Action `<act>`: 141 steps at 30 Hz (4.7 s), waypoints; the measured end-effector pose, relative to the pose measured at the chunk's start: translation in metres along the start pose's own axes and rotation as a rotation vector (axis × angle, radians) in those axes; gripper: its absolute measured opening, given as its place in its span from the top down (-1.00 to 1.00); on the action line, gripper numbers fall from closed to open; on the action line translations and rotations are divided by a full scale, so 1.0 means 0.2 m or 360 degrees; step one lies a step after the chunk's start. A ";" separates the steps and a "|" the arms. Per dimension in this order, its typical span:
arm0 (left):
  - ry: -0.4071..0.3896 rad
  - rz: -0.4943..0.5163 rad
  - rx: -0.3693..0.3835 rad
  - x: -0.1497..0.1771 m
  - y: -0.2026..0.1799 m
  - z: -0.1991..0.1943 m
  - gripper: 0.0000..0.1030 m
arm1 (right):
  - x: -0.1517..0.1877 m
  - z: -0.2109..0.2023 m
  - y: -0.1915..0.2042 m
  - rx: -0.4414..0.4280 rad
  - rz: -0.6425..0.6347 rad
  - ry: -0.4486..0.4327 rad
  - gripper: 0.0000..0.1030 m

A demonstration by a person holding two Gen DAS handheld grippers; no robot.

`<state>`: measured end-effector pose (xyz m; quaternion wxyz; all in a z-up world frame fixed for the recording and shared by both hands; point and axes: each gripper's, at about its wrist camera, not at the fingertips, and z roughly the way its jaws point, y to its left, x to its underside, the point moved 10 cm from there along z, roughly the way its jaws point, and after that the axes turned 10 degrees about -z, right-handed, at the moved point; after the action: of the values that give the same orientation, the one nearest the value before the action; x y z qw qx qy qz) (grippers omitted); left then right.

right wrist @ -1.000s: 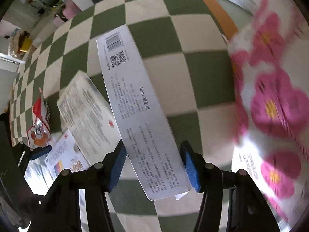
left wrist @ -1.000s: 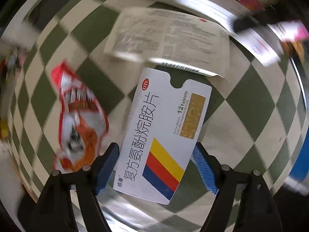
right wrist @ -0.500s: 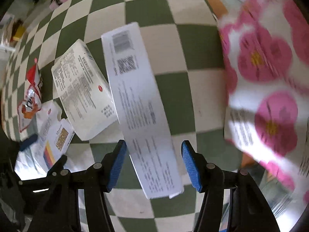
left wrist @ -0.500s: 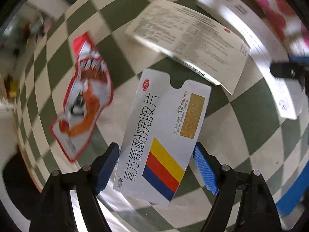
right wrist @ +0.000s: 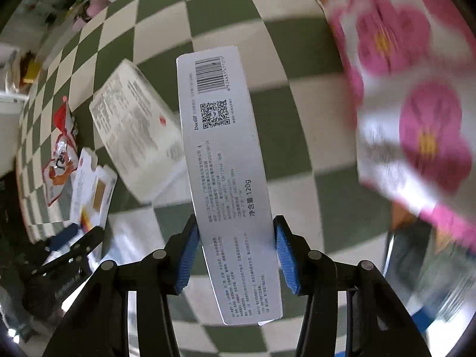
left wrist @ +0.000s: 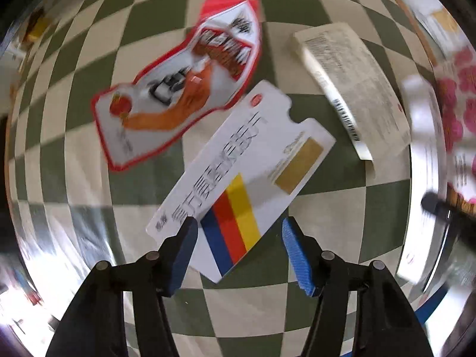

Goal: Collect trash
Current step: 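Grasp the white medicine box with left tool while right tool grasps white Doctor box, then carry the medicine box and Doctor box down to the bin and release both, then raise both tools back toward the table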

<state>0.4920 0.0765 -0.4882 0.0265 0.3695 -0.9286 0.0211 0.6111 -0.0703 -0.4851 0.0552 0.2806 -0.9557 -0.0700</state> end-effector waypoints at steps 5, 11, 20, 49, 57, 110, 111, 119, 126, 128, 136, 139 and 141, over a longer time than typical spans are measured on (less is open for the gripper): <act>-0.0094 0.0302 -0.0117 0.00 -0.07 -0.03 -0.10 | 0.02 0.04 -0.01 0.0043 -0.0054 0.0070 -0.05; -0.0078 0.0844 -0.0299 -0.01 -0.22 0.04 -0.16 | -0.12 0.10 0.08 0.0173 -0.0263 0.0104 -0.38; 0.0020 0.0906 -0.0229 -0.09 -0.25 0.14 -0.38 | -0.20 0.17 0.15 0.0192 -0.0368 0.0103 0.03; -0.0332 0.0255 -0.0077 0.05 0.21 -0.16 -0.38 | -0.15 0.05 0.24 0.0293 -0.0315 -0.0089 0.06; -0.0609 0.0169 -0.0001 0.17 0.24 -0.61 -0.38 | 0.11 -0.25 0.43 0.0269 -0.0386 -0.0331 0.06; 0.0120 -0.0361 0.0106 1.68 1.57 1.75 -0.95 | 2.27 2.44 0.82 -0.0173 -0.0287 0.0337 -1.00; 0.0103 -0.0350 0.0090 1.68 1.57 1.73 -0.95 | 2.24 2.41 0.81 -0.0143 -0.0303 0.0322 -1.00; -0.0014 -0.0214 -0.0020 1.77 1.52 1.46 -0.95 | 2.18 2.05 0.81 0.0123 -0.0459 0.0155 -1.00; -0.0085 -0.0207 -0.0011 1.83 1.50 1.16 -0.95 | 2.21 1.70 0.86 0.0180 -0.0444 0.0045 -1.00; -0.0102 -0.0206 0.0000 1.85 1.49 1.07 -0.95 | 2.23 1.61 0.87 0.0184 -0.0440 0.0032 -1.00; -0.0138 -0.0183 0.0035 2.00 1.49 0.62 -0.95 | 2.38 1.09 0.95 0.0173 -0.0430 -0.0048 -1.00; -0.0147 -0.0164 0.0057 2.05 1.49 0.46 -0.95 | 2.45 0.87 0.99 0.0171 -0.0422 -0.0075 -1.00; -0.0158 -0.0145 0.0066 2.09 1.50 0.32 -0.95 | 2.49 0.74 1.02 0.0165 -0.0410 -0.0089 -1.00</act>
<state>-0.0194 0.0040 -0.5311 -0.0263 0.4126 -0.9103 0.0206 0.0648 -0.1567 -0.5639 0.0045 0.4012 -0.9153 -0.0349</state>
